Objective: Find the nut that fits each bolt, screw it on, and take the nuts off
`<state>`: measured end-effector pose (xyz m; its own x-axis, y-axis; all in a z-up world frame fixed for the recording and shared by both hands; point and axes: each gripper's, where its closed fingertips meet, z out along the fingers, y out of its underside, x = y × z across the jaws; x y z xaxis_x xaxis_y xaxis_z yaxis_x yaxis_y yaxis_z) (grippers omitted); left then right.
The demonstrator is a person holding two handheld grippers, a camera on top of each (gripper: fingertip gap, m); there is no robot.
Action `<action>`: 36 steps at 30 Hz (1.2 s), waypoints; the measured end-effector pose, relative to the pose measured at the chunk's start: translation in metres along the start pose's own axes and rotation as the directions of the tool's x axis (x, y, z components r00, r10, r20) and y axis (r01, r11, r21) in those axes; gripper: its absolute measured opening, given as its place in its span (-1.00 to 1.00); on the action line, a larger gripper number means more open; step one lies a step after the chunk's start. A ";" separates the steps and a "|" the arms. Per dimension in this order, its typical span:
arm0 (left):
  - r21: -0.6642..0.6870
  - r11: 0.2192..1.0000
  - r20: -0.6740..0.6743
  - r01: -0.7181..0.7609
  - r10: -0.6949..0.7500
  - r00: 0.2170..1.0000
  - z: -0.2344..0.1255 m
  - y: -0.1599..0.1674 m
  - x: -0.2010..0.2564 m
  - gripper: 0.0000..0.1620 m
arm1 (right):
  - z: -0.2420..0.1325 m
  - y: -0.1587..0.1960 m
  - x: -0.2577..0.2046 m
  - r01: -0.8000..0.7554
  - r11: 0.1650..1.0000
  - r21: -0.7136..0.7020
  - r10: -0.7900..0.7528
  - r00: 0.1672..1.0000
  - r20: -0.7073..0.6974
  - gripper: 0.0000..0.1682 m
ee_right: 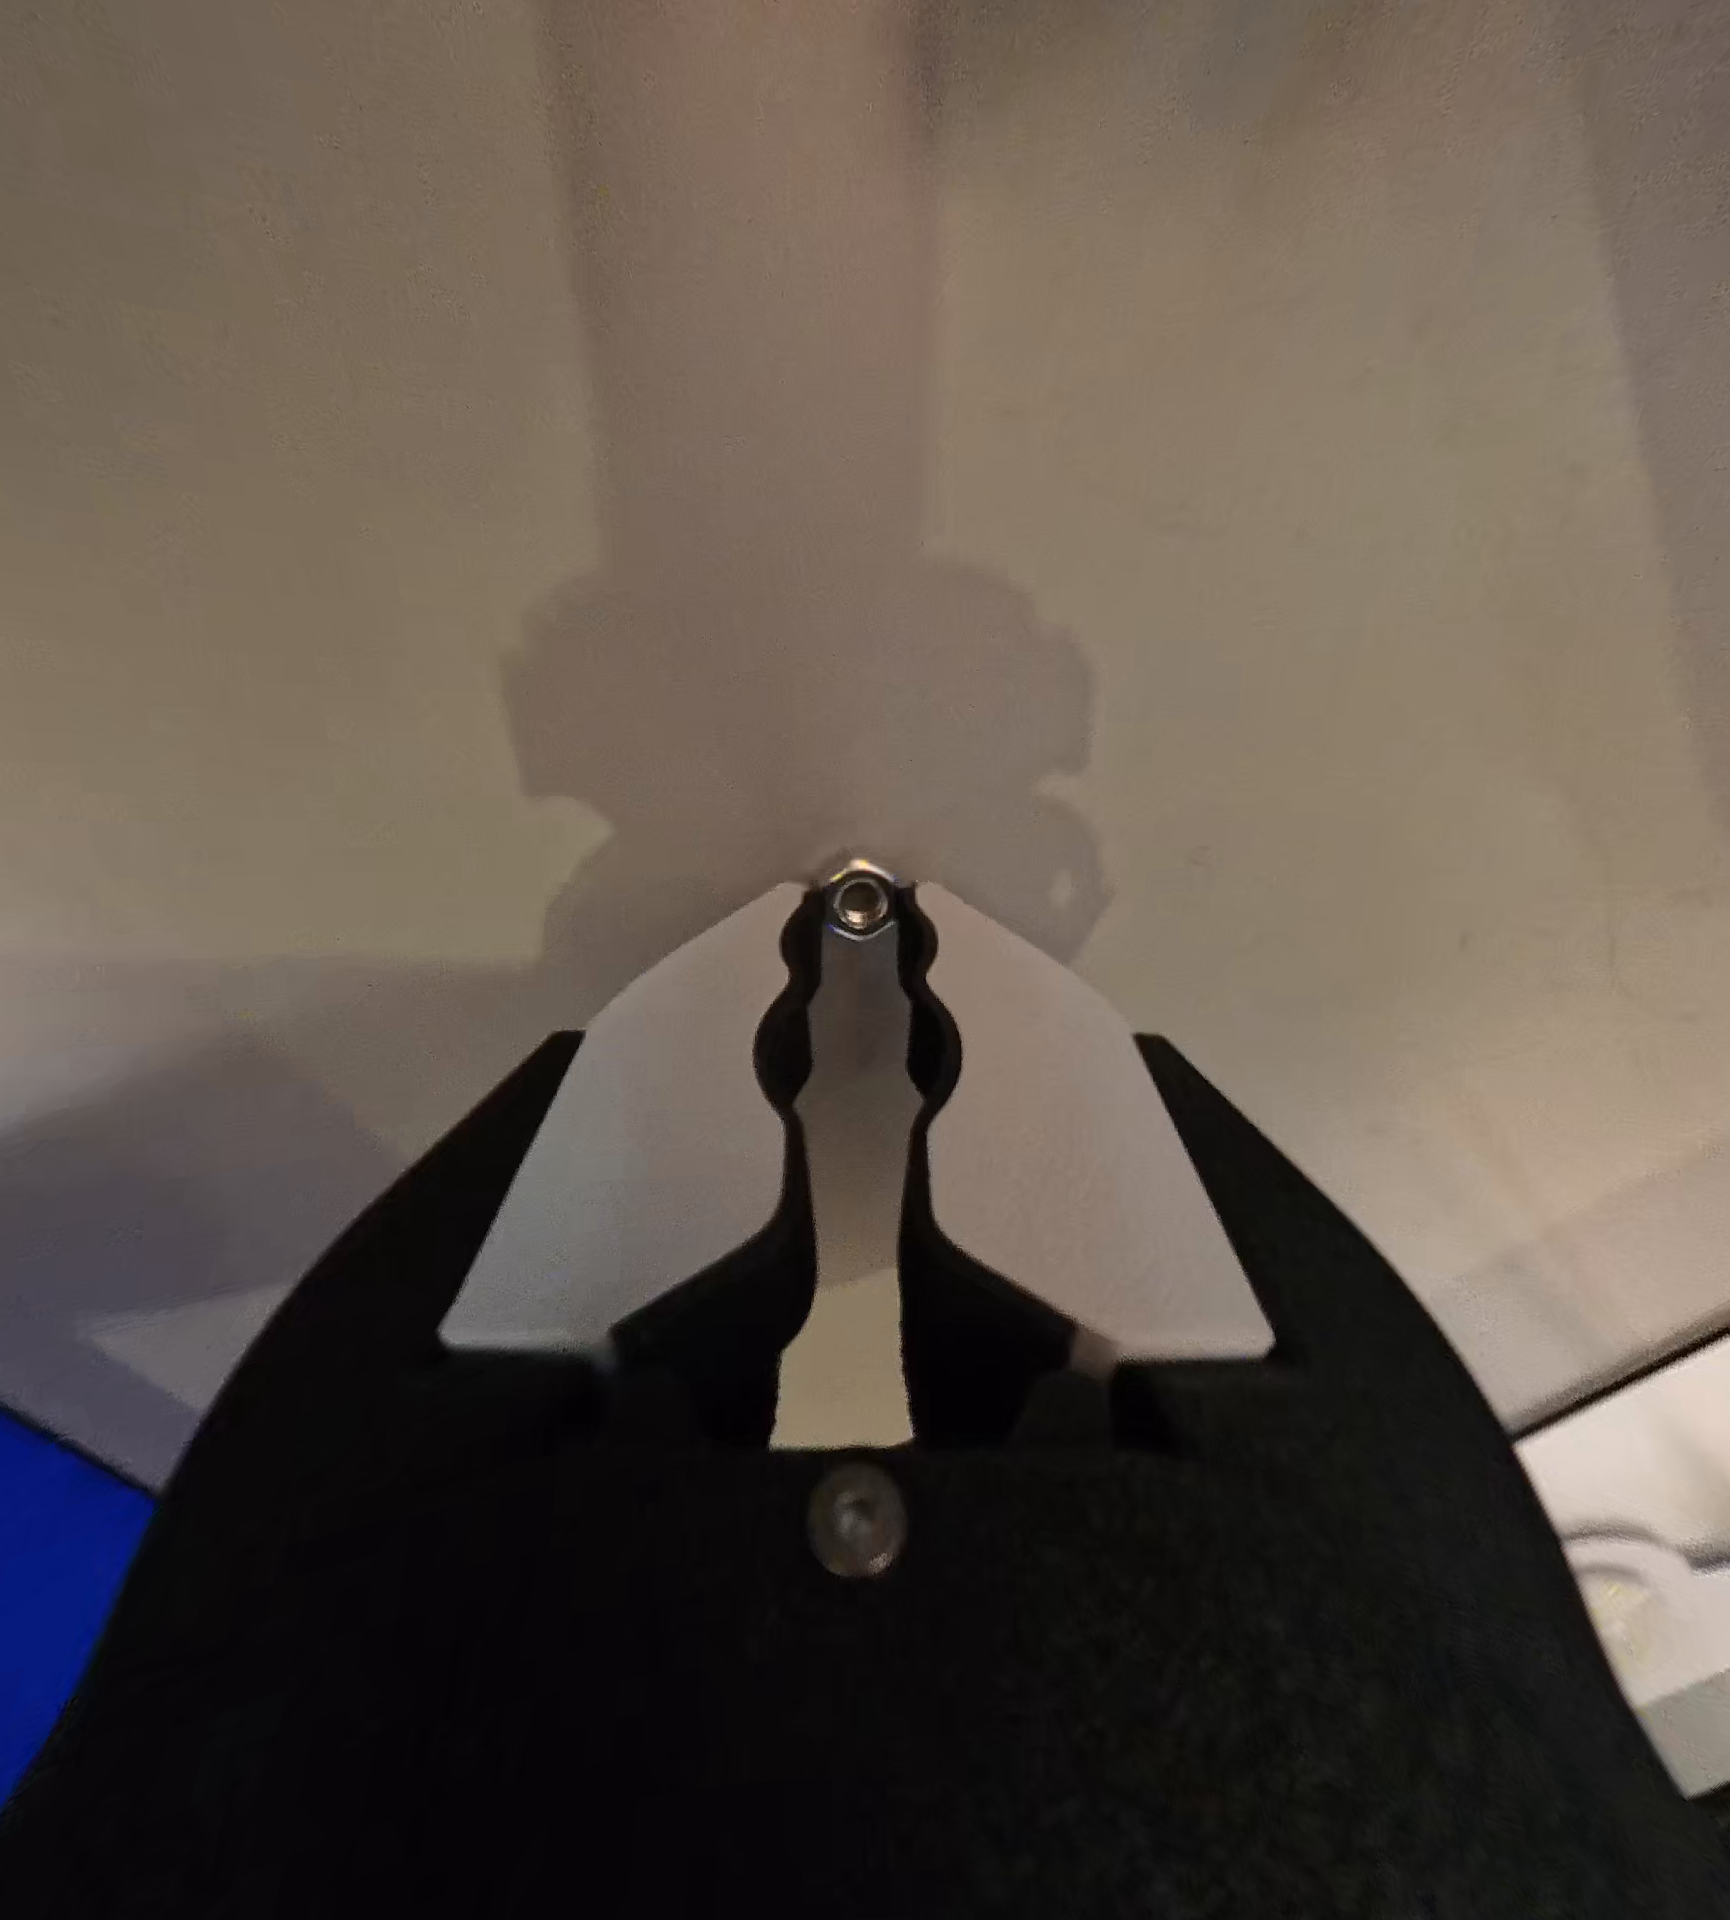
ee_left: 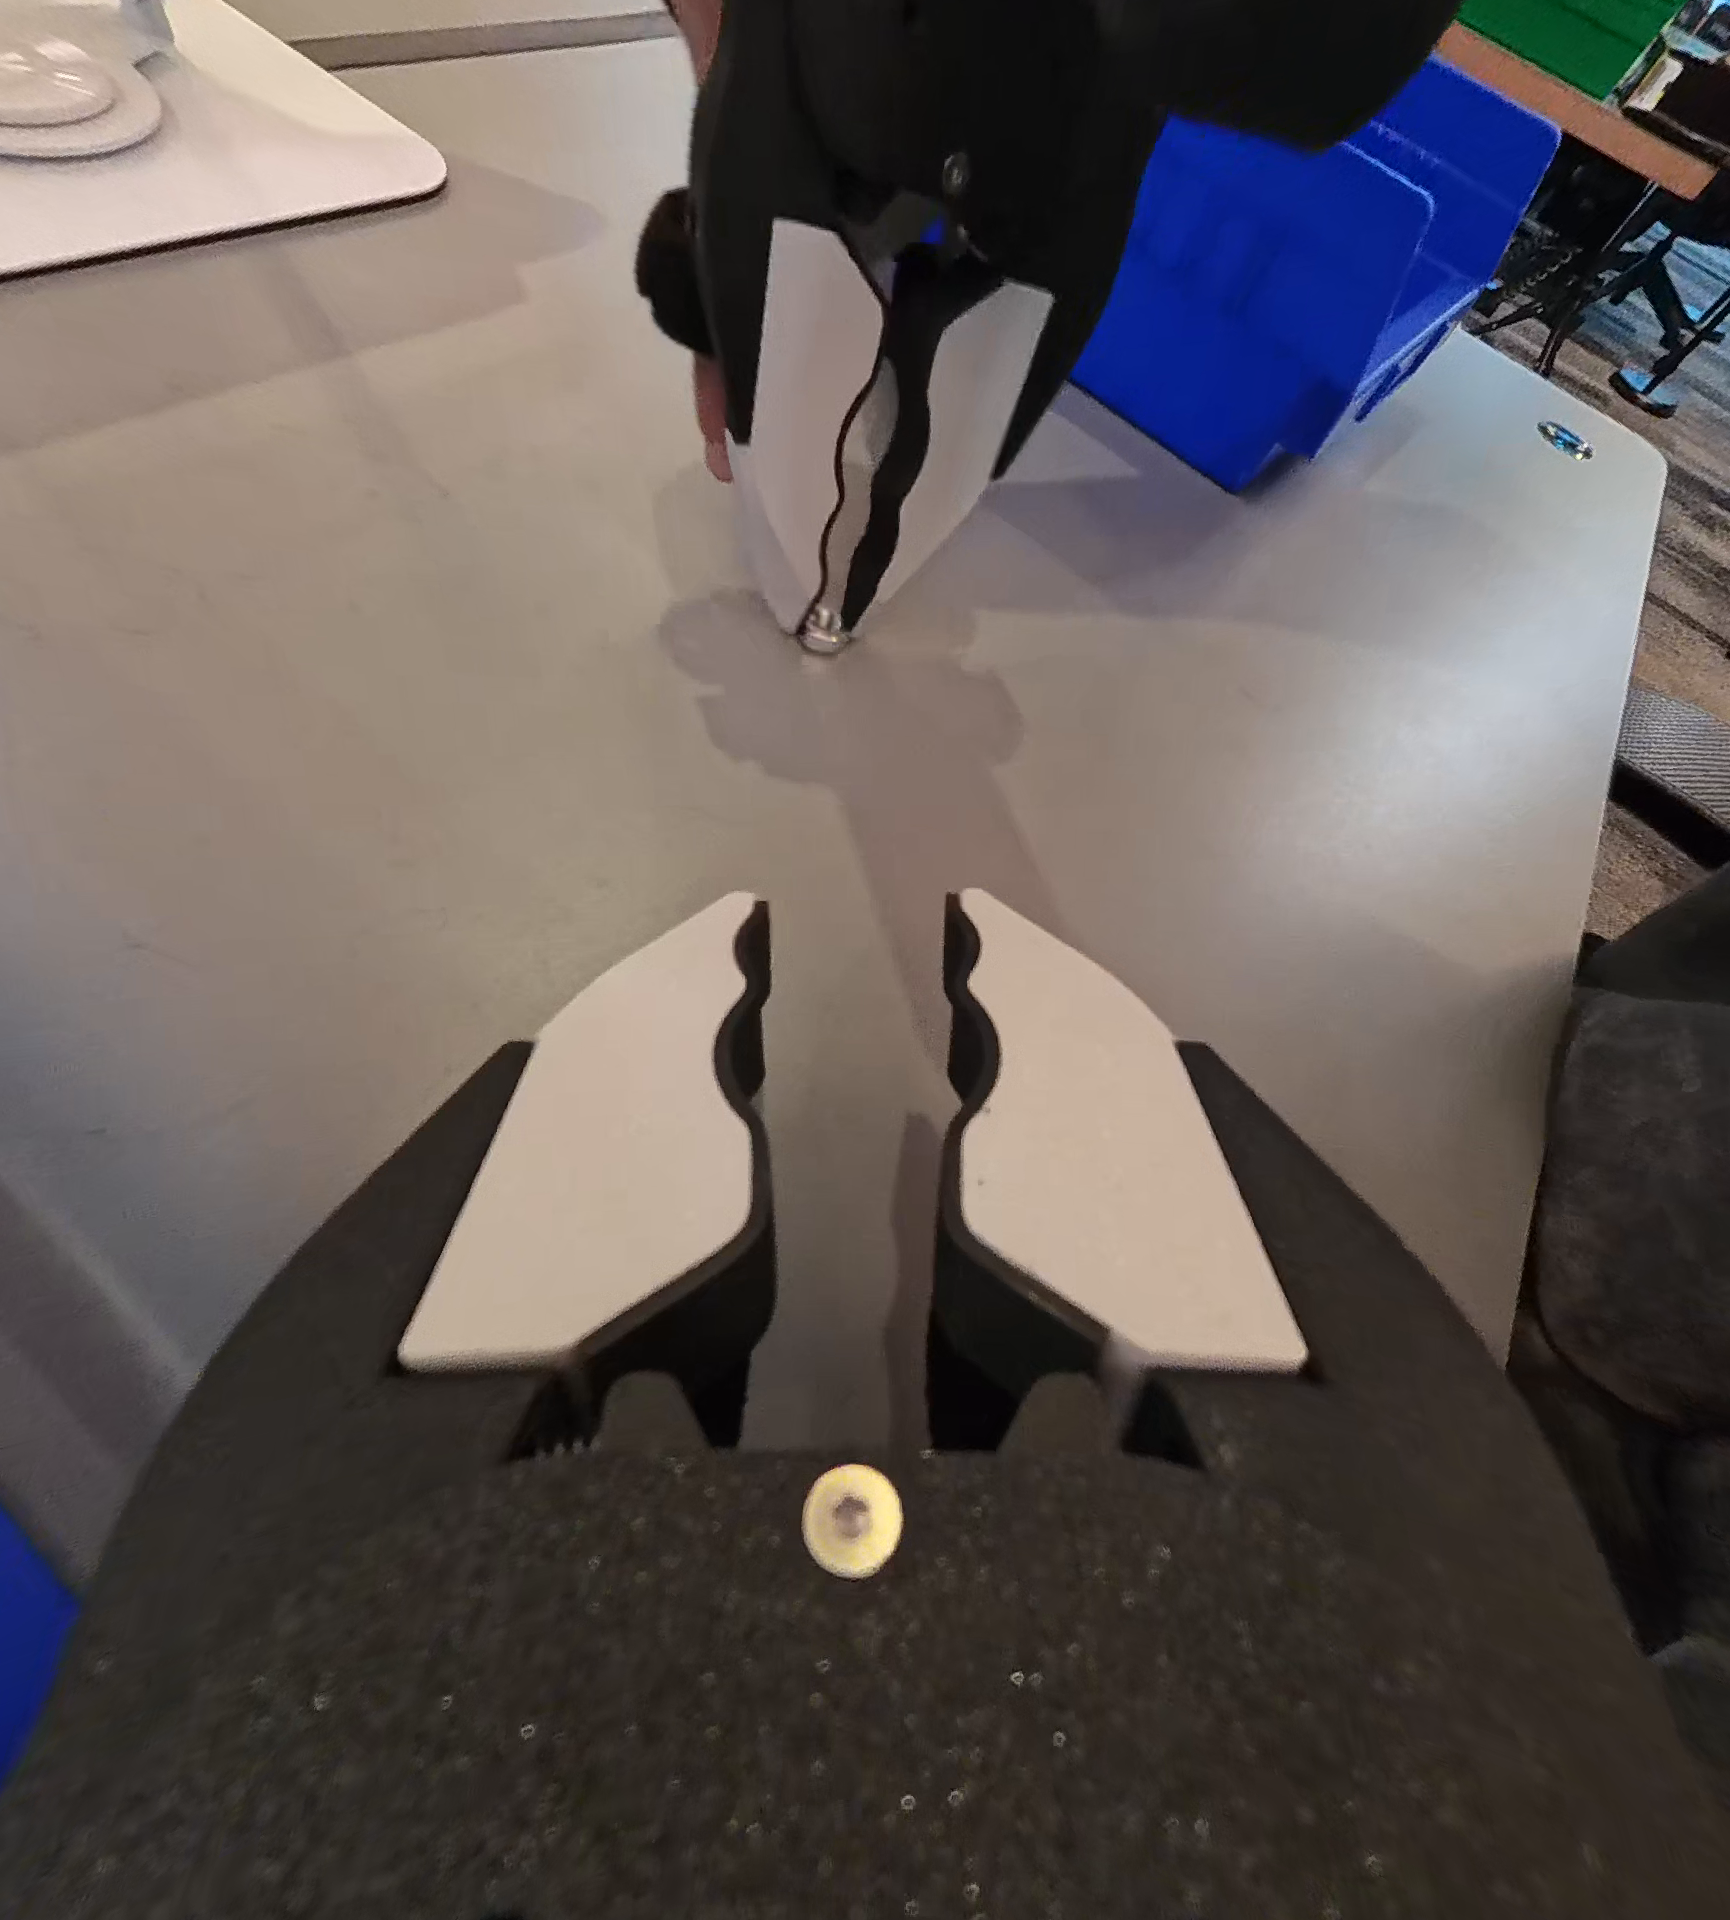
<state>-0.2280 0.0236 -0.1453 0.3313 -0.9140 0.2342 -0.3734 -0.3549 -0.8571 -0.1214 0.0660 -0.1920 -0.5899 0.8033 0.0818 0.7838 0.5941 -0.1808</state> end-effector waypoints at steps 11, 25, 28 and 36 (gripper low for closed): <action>0.052 0.993 0.084 -0.102 0.098 0.992 -0.008 -0.004 0.002 -0.62 | -0.161 -0.104 0.006 -0.320 0.359 0.877 0.812 0.571 -0.124 -0.83; -0.076 0.992 0.002 -0.099 0.100 0.995 -0.002 0.017 0.016 -0.44 | -0.094 -0.083 -0.039 -0.132 0.192 0.973 0.942 0.304 -0.144 -0.83; -0.054 0.996 -0.046 -0.076 0.073 0.996 -0.007 0.015 0.019 -0.44 | -0.098 -0.081 -0.037 -0.105 0.172 0.980 0.945 0.298 -0.134 -0.83; -0.096 0.987 -0.054 -0.130 0.126 0.991 -0.003 0.022 0.026 -0.49 | -0.095 -0.077 -0.031 -0.124 0.183 0.975 0.948 0.285 -0.142 -0.83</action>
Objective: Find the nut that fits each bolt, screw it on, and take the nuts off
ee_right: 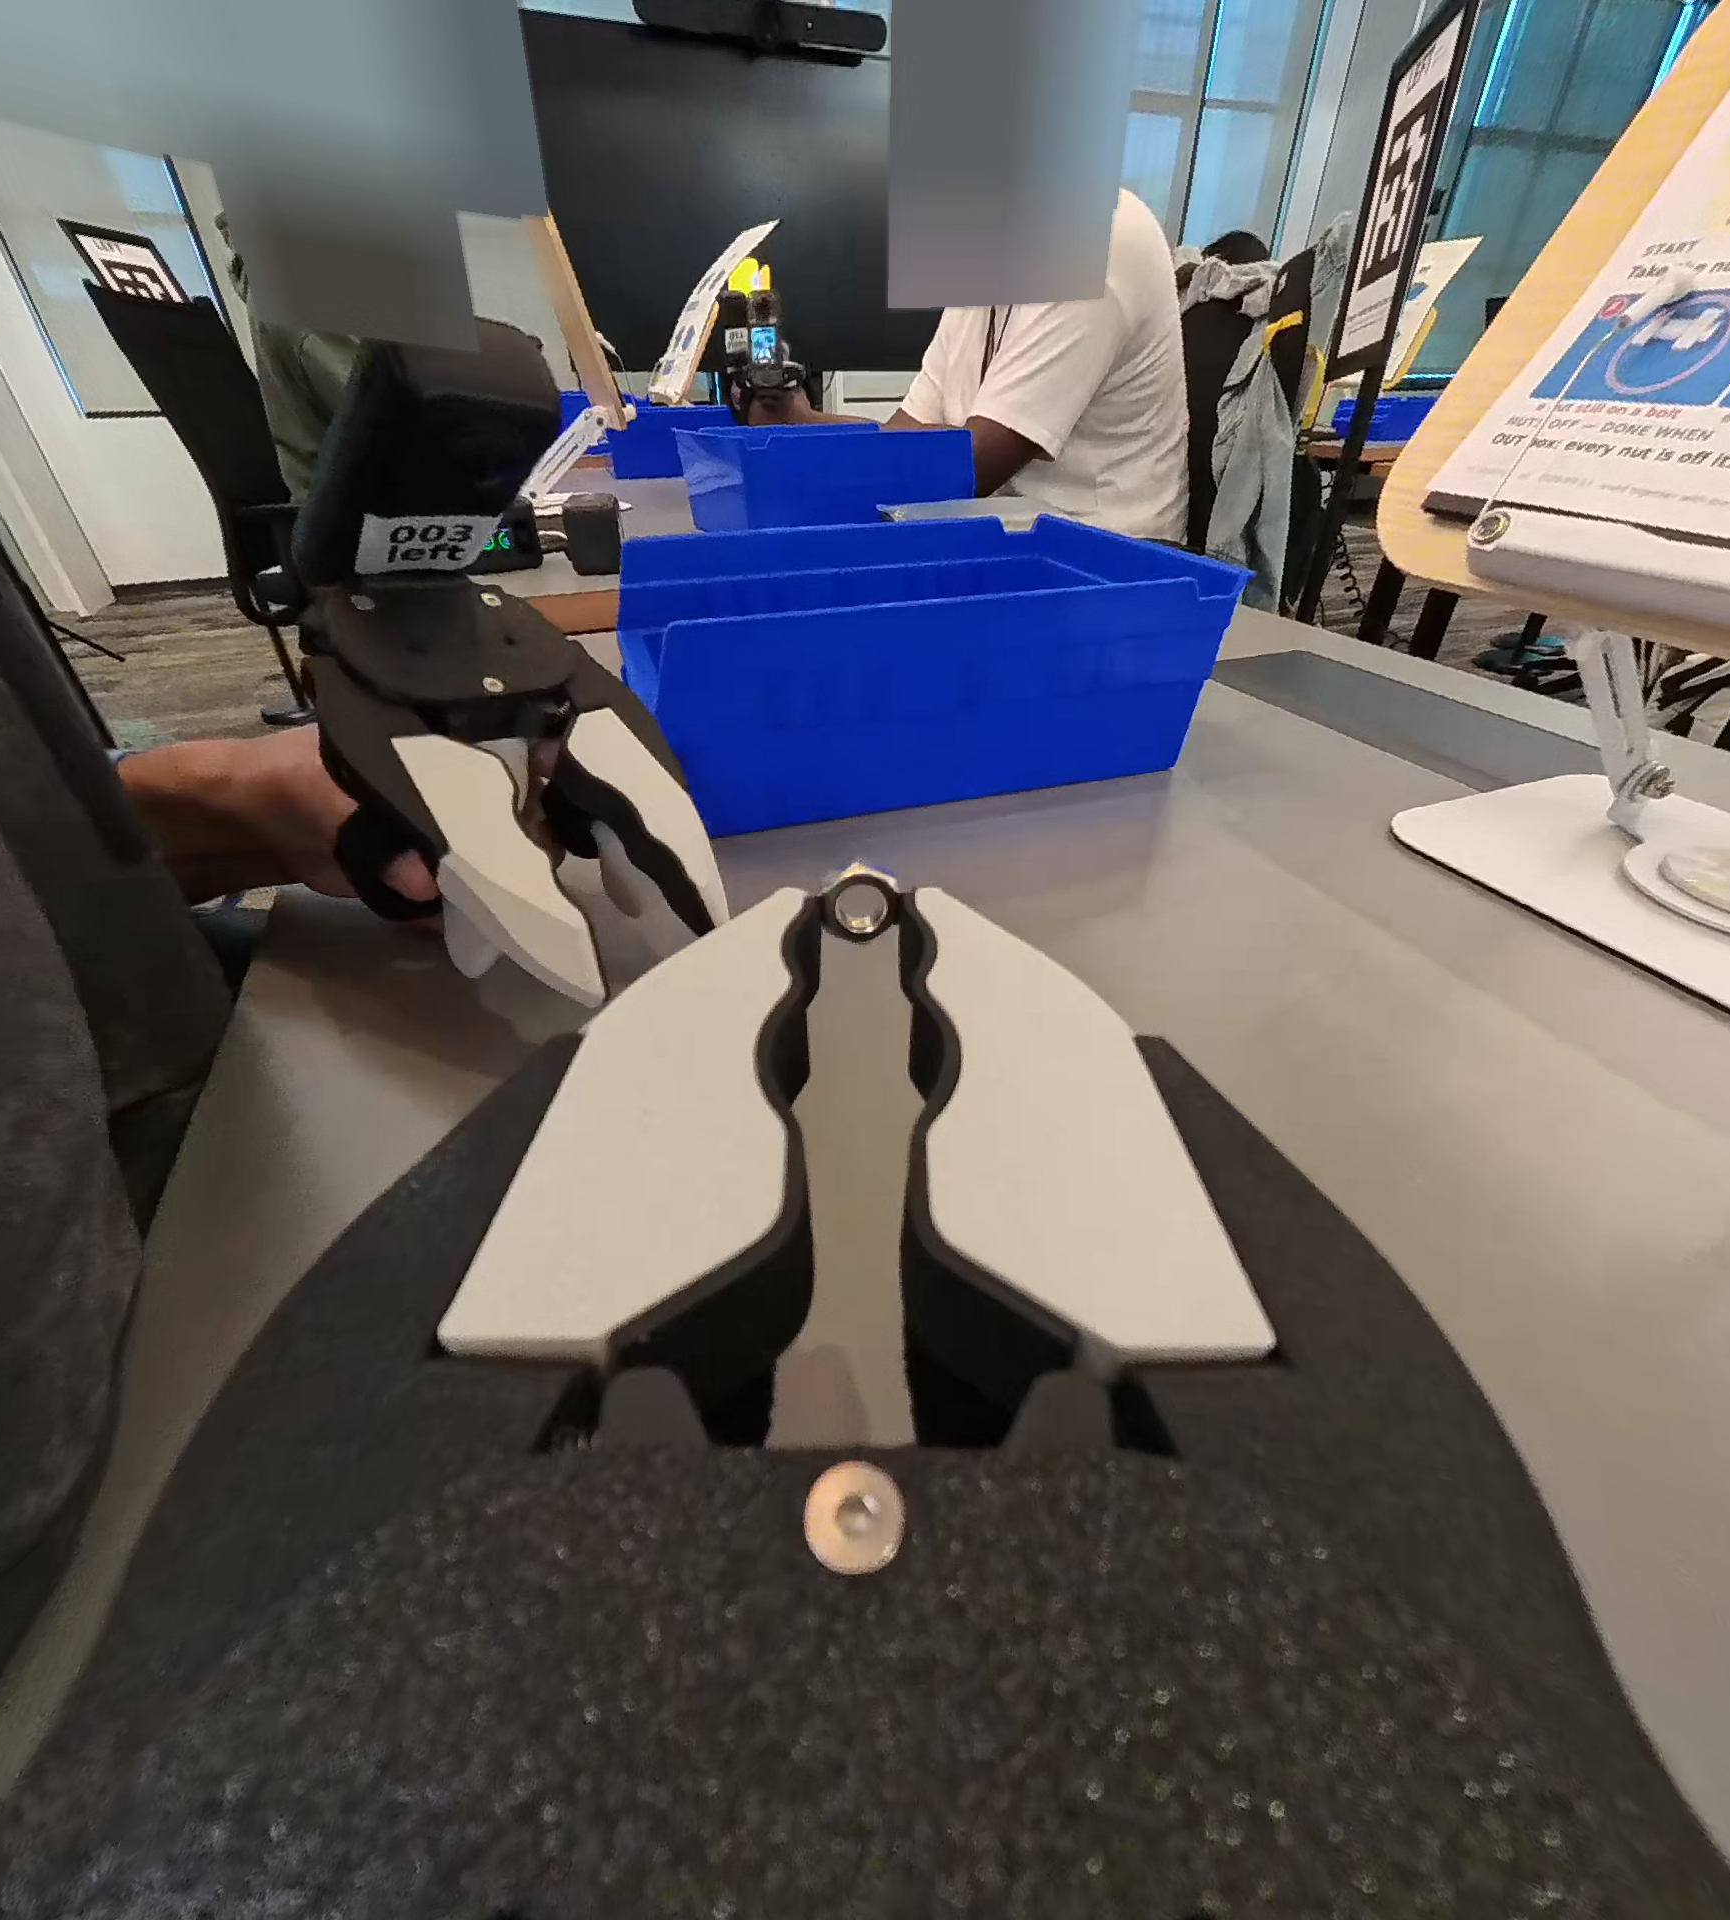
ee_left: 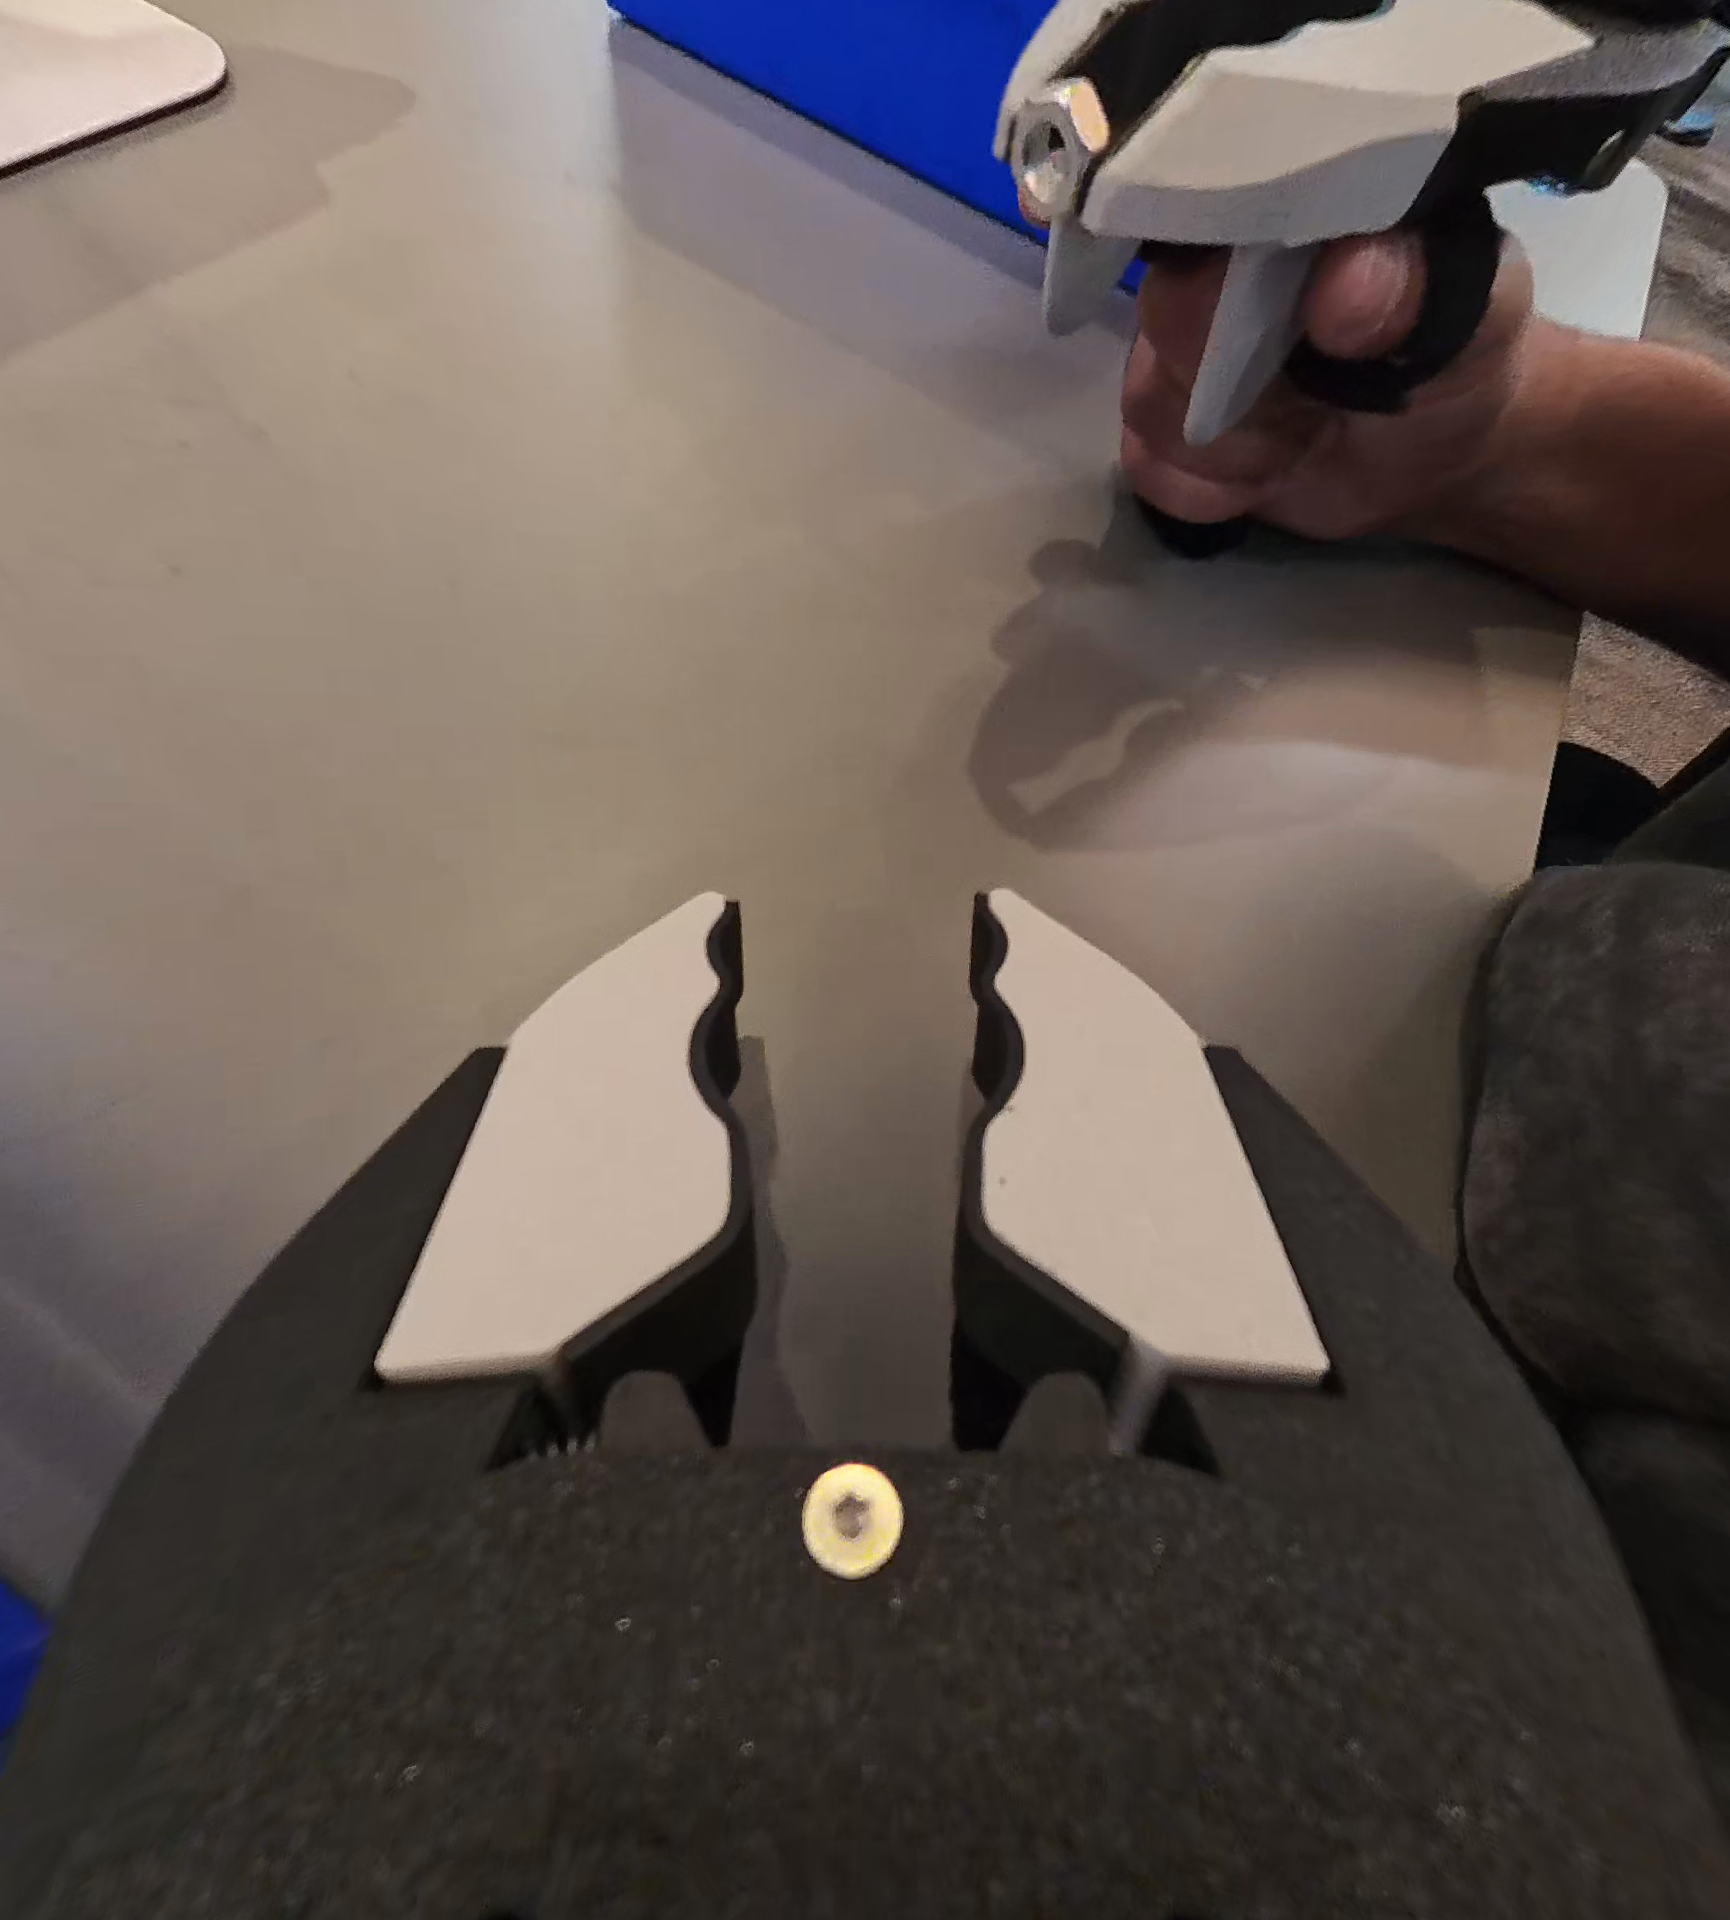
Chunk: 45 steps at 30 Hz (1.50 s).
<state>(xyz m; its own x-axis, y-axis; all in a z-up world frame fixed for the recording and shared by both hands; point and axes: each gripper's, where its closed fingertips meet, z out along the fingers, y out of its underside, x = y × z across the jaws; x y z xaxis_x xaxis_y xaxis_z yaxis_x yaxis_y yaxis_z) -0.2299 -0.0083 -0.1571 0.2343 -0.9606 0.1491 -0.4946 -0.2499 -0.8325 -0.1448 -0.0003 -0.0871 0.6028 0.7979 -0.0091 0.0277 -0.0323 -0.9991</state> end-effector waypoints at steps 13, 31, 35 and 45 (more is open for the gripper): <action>-0.259 0.961 0.180 -0.095 0.144 0.973 -0.157 -0.062 -0.152 -0.53 | -0.002 0.000 0.000 -0.011 1.000 0.006 0.011 1.000 0.011 -0.83; -0.579 0.659 -0.177 -0.480 0.473 0.863 -0.042 -0.006 -0.310 -0.56 | -0.004 0.003 -0.004 0.006 1.000 -0.019 -0.006 1.000 0.016 -0.83; -0.574 0.529 -0.301 -0.625 0.573 0.762 -0.036 0.001 -0.307 -0.61 | -0.004 0.003 -0.004 0.003 1.000 -0.020 -0.003 1.000 0.019 -0.83; -0.505 0.354 -0.429 -0.787 0.688 0.585 -0.033 -0.010 -0.308 -0.70 | -0.006 0.002 0.004 -0.044 0.999 0.001 0.044 0.999 0.026 -0.83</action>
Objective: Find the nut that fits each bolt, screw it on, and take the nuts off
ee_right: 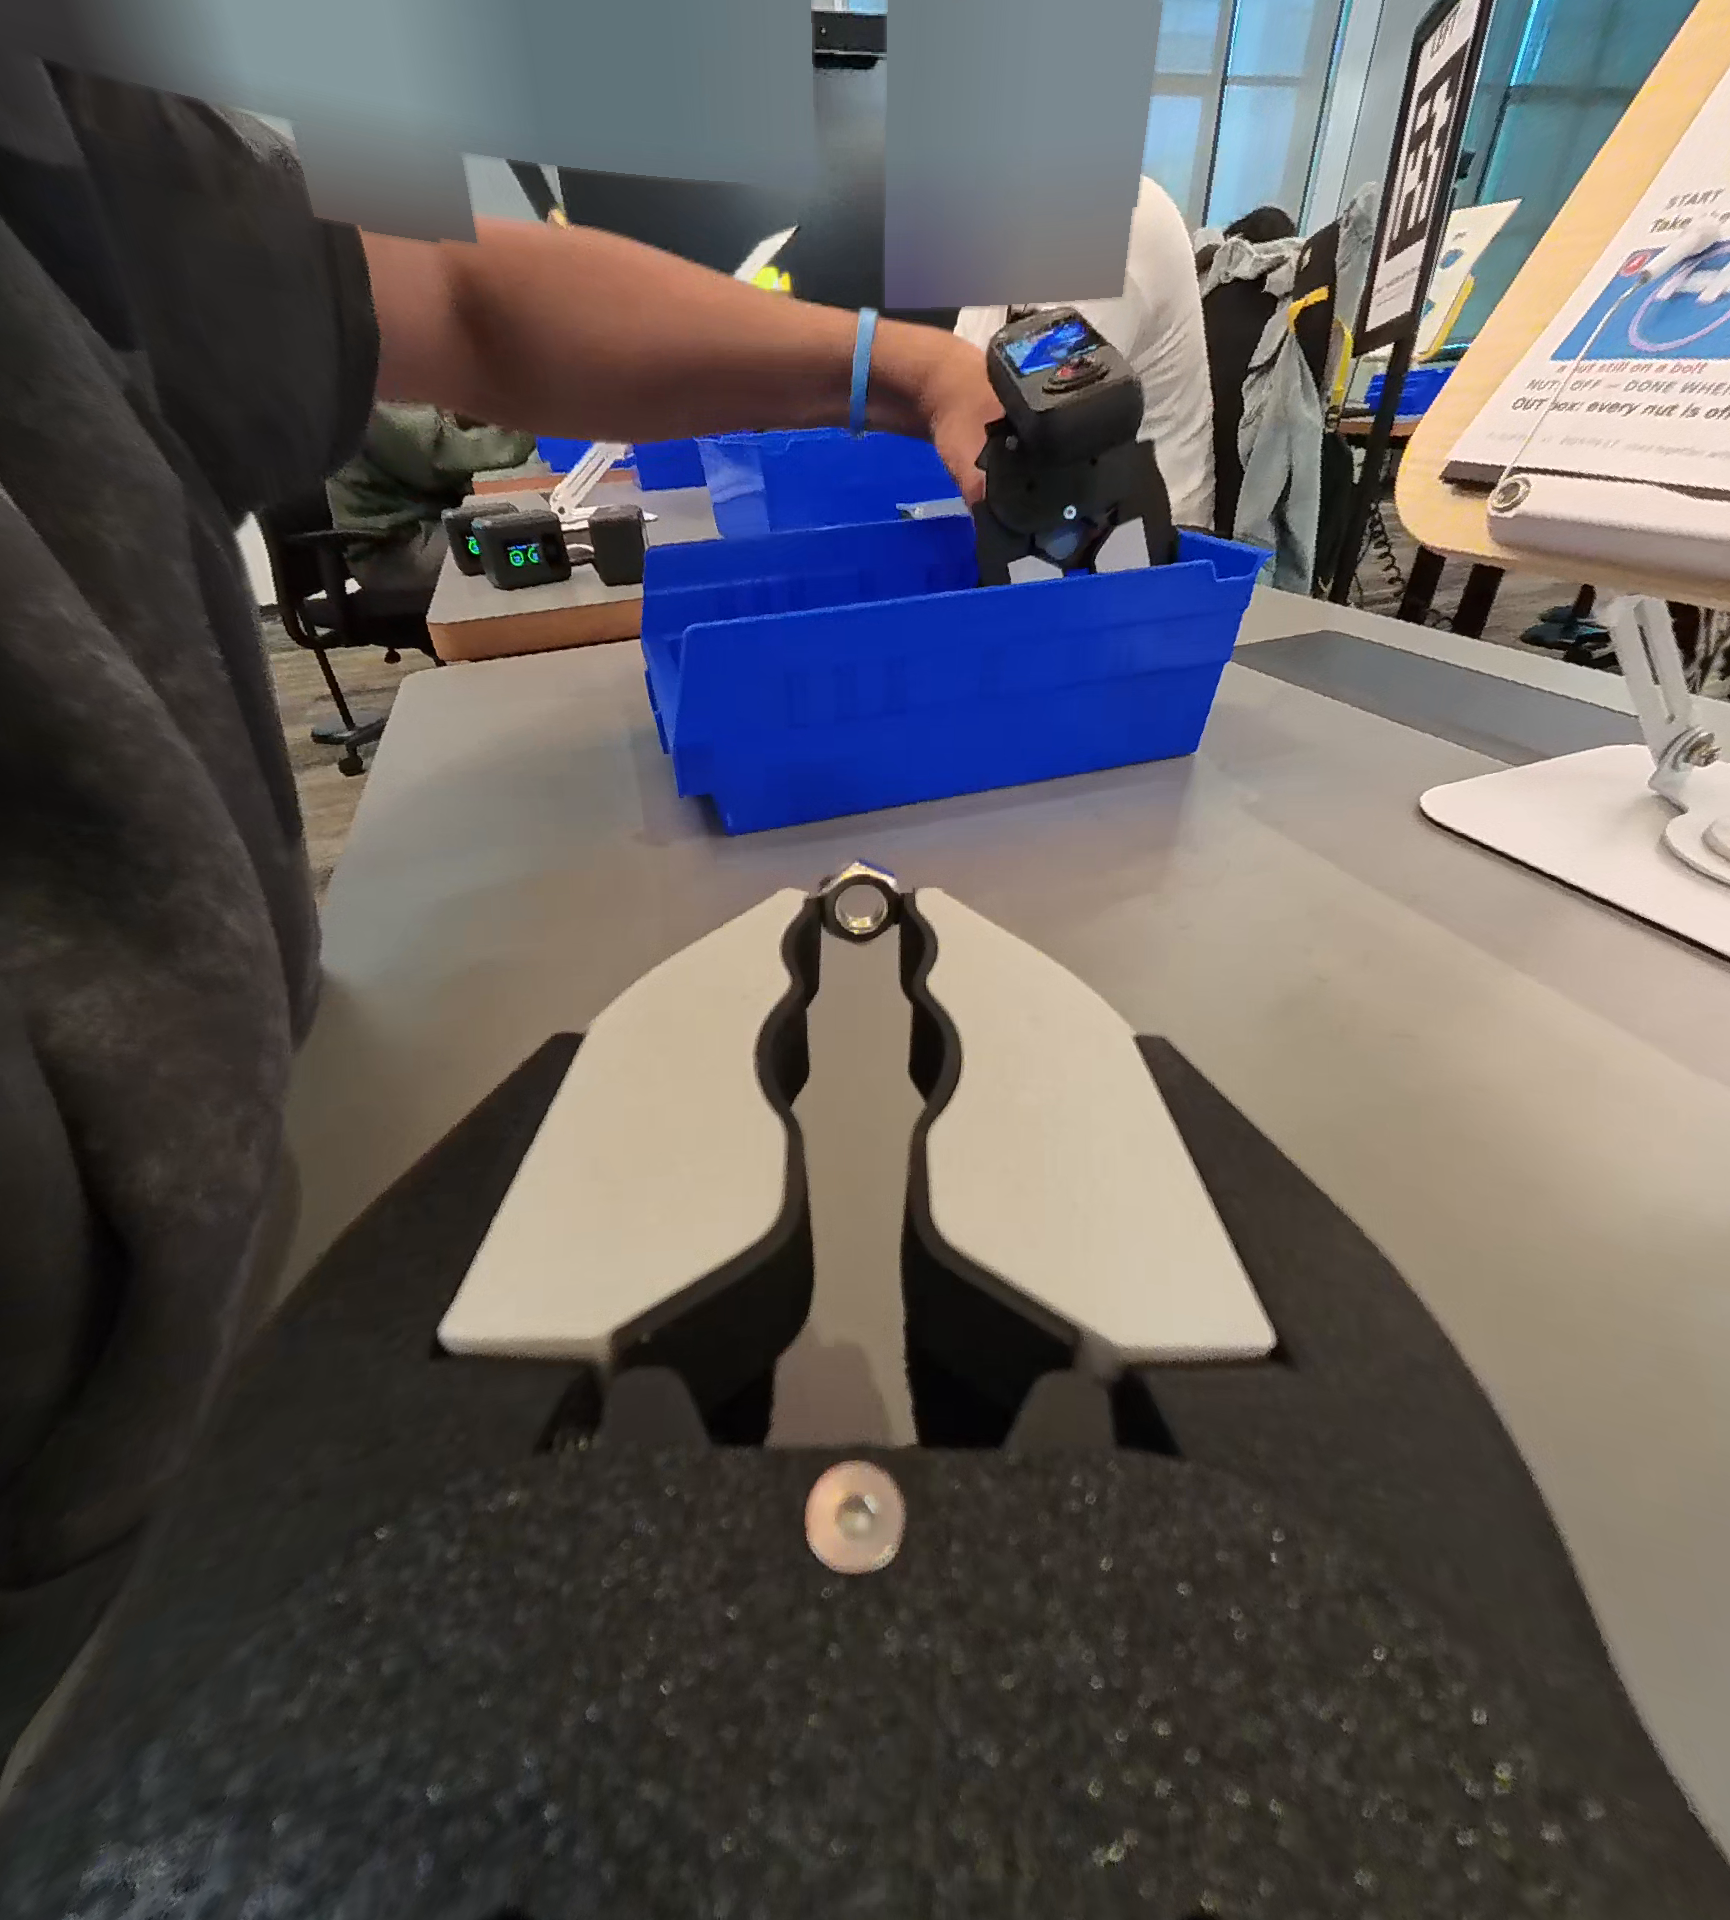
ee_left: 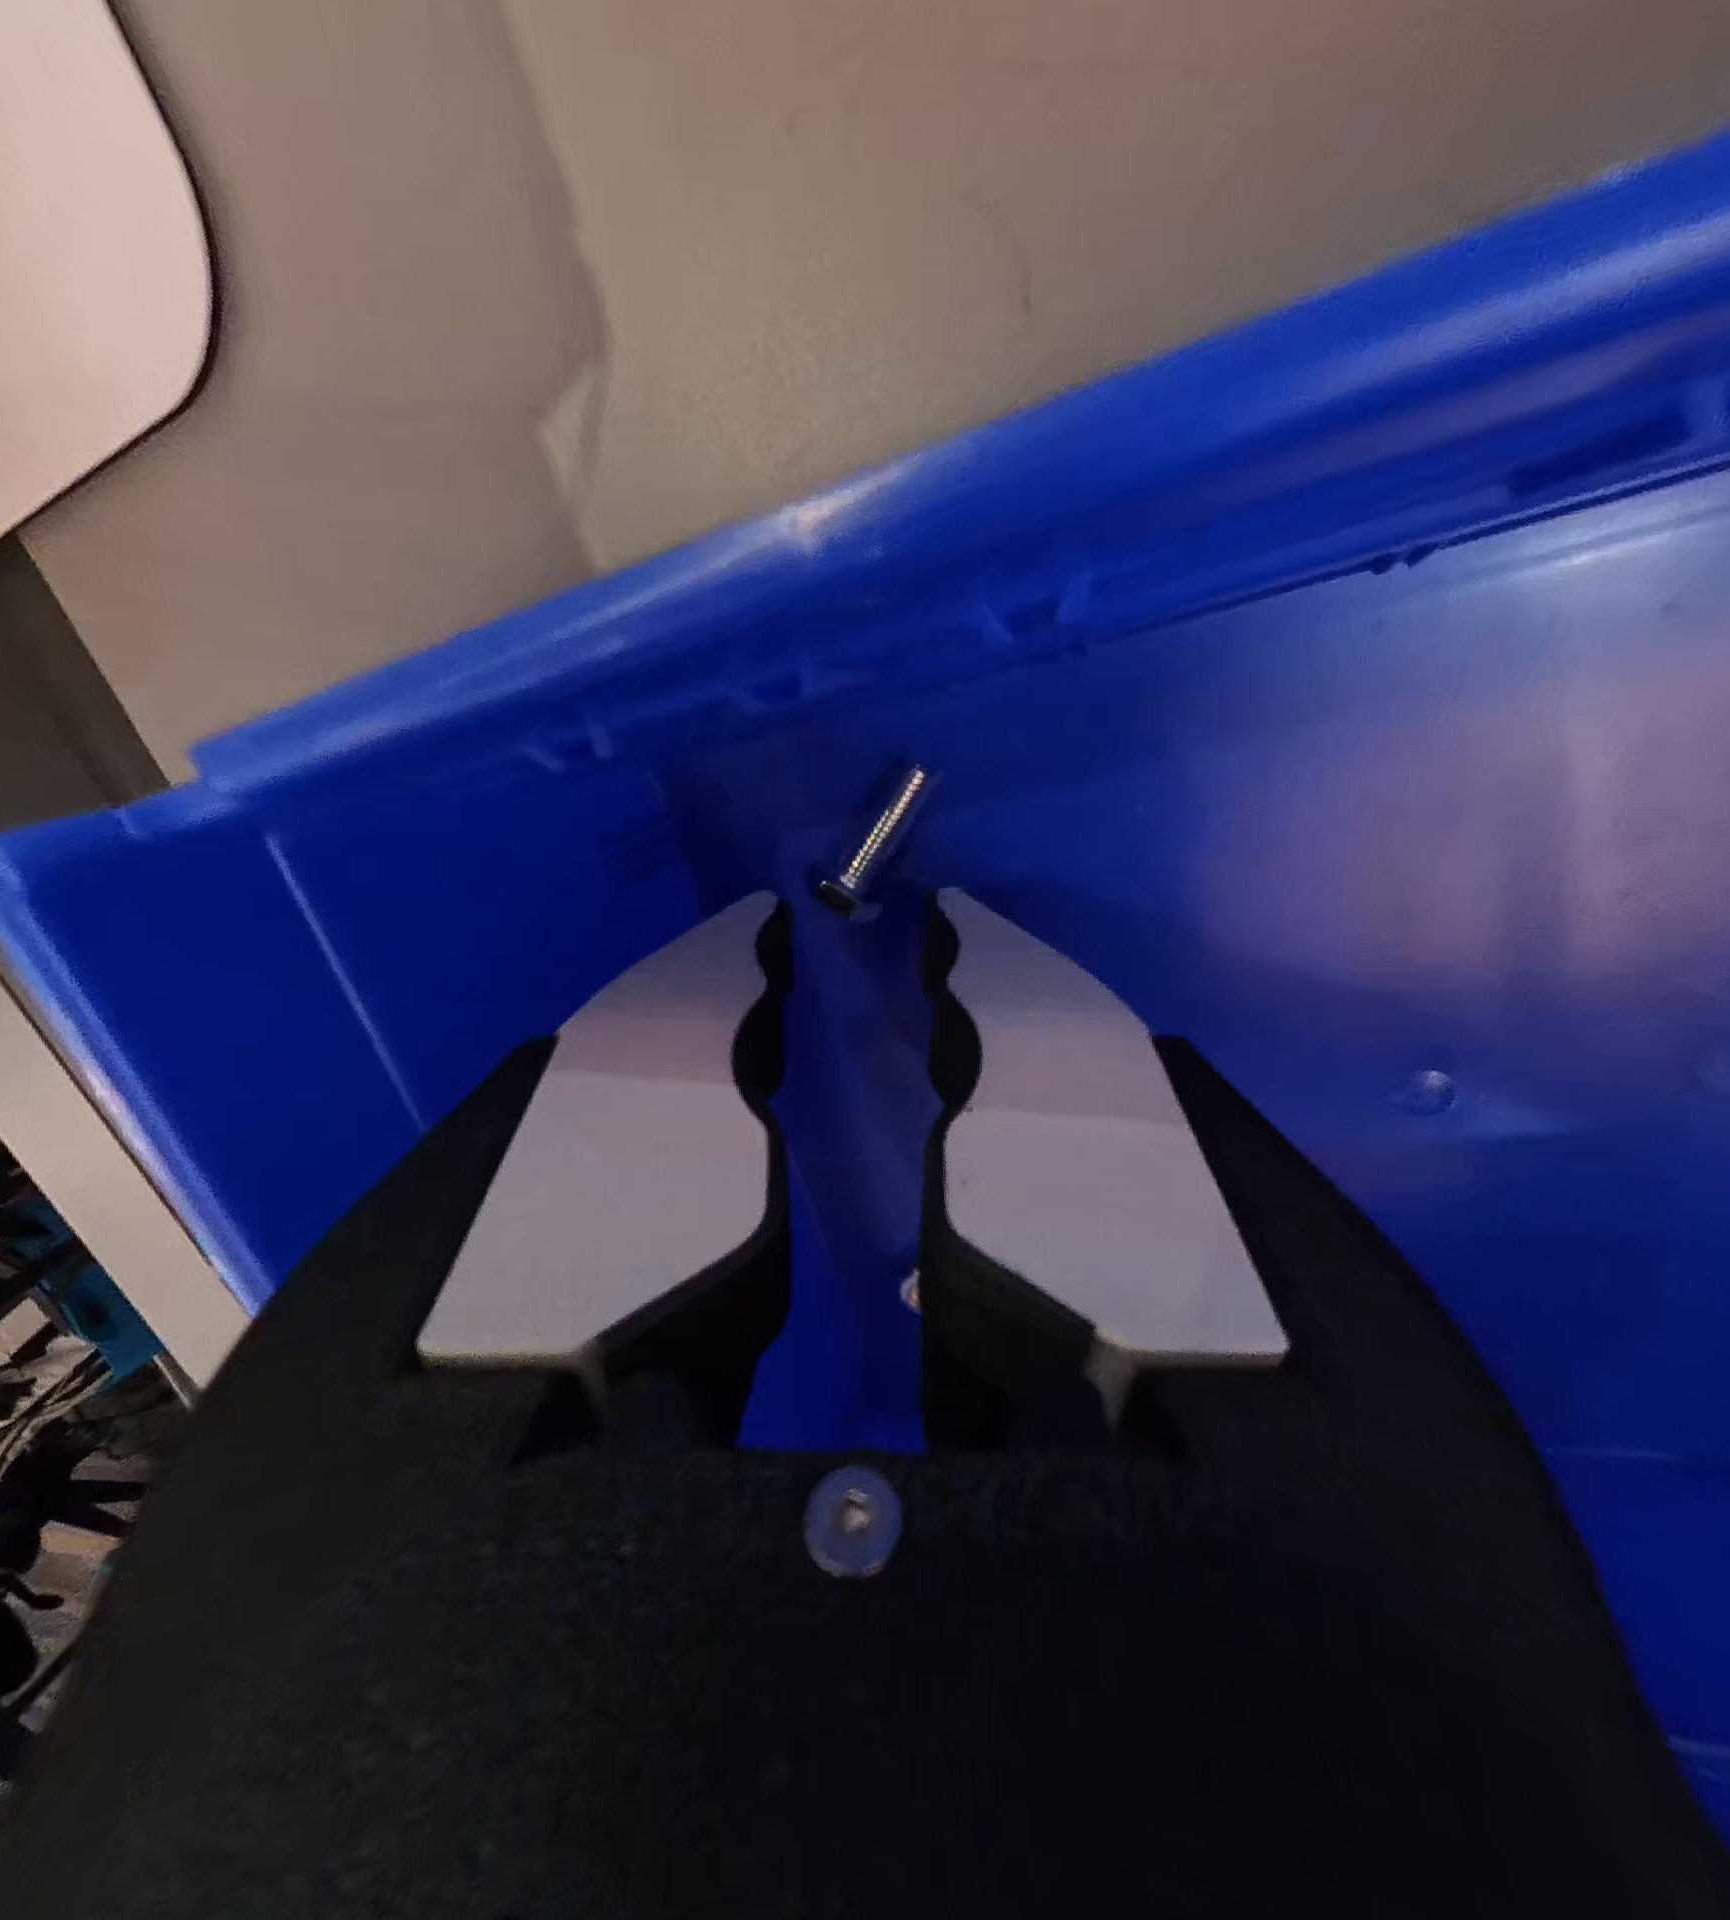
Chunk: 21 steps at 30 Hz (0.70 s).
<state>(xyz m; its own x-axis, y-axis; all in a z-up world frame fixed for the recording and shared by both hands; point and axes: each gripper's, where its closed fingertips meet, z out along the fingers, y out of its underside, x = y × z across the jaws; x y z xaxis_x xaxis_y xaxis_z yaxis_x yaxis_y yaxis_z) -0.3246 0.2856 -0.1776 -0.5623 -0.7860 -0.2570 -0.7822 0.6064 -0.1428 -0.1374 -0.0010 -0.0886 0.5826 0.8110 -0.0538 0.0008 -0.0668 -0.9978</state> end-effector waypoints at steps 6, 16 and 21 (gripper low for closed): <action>-0.035 0.998 -0.032 -0.050 0.049 0.998 0.007 0.005 -0.005 -0.66 | -0.004 -0.001 0.006 -0.031 0.999 0.020 0.031 1.000 0.002 -0.83; -0.017 0.999 -0.076 -0.051 0.049 0.996 0.012 0.003 0.004 -0.81 | -0.010 -0.003 0.014 -0.075 0.996 0.046 0.075 0.997 0.008 -0.83; -0.117 0.983 -0.038 0.145 -0.150 0.988 0.000 0.018 0.015 -0.82 | -0.008 -0.001 0.013 -0.073 0.997 0.038 0.072 0.997 0.013 -0.83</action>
